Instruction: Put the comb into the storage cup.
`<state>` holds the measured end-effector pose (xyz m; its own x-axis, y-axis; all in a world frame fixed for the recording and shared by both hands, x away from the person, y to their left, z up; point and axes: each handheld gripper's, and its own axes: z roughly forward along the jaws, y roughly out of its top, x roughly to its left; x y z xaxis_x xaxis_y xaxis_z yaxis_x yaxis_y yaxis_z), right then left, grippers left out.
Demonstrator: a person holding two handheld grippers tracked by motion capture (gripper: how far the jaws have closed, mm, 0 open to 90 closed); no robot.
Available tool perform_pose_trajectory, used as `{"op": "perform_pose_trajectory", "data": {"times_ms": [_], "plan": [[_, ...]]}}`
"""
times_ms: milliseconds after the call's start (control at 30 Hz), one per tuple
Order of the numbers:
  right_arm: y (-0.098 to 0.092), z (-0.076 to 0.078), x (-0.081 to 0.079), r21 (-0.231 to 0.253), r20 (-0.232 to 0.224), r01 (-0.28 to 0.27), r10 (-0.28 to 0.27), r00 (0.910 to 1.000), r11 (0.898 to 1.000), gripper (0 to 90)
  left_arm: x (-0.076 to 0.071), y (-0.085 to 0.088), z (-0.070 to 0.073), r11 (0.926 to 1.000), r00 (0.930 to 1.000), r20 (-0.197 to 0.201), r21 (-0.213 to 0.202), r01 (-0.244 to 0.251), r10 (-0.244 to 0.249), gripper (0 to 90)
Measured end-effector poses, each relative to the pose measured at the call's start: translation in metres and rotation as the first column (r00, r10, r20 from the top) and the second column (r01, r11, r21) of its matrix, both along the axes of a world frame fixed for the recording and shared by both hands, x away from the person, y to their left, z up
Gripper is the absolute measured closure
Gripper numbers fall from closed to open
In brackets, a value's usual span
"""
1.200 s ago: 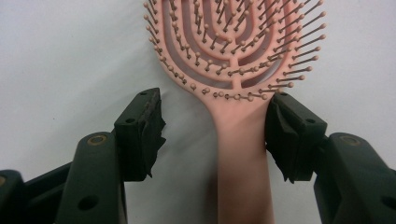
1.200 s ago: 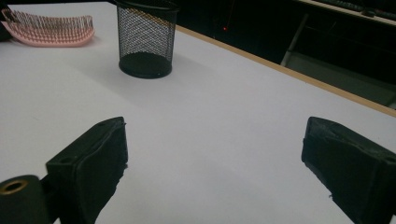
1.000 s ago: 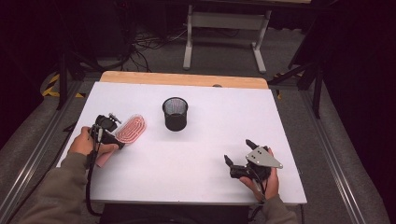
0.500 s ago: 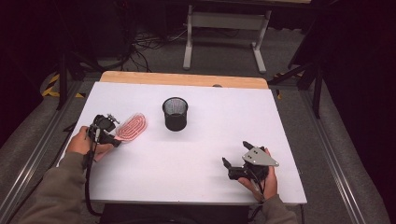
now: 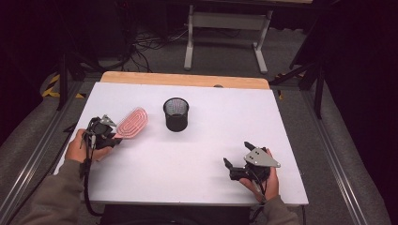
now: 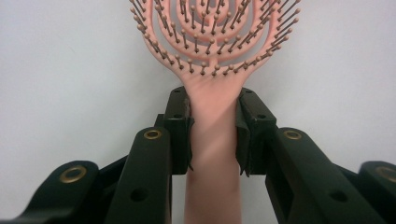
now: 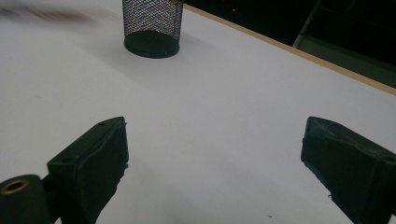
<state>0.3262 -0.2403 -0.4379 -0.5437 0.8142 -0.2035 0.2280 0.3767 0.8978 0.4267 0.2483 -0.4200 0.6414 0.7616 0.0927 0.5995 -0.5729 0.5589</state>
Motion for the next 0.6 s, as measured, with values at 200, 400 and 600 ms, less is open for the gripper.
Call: {"op": "perform_pose_trajectory", "data": {"times_ms": [200, 400, 600], "plan": [[-0.001, 0.000, 0.000, 0.005, 0.009, 0.008, -0.008, 0.9999, 1.000, 8.0, -0.013, -0.008, 0.010, 0.9989, 0.9946, 0.099, -0.034, 0.032, -0.029, 69.7], [-0.001, 0.000, 0.000, -0.001, 0.019, 0.011, -0.011, 0.9998, 1.000, 8.0, -0.019, -0.016, 0.014, 0.9972, 0.9863, 0.154, -0.037, 0.065, -0.058, 69.7], [-0.001, 0.000, 0.000, 0.002, 0.027, 0.019, -0.019, 0.9995, 1.000, 8.0, -0.024, -0.017, 0.017, 0.9947, 0.9746, 0.215, -0.065, 0.079, -0.063, 69.7]]}}
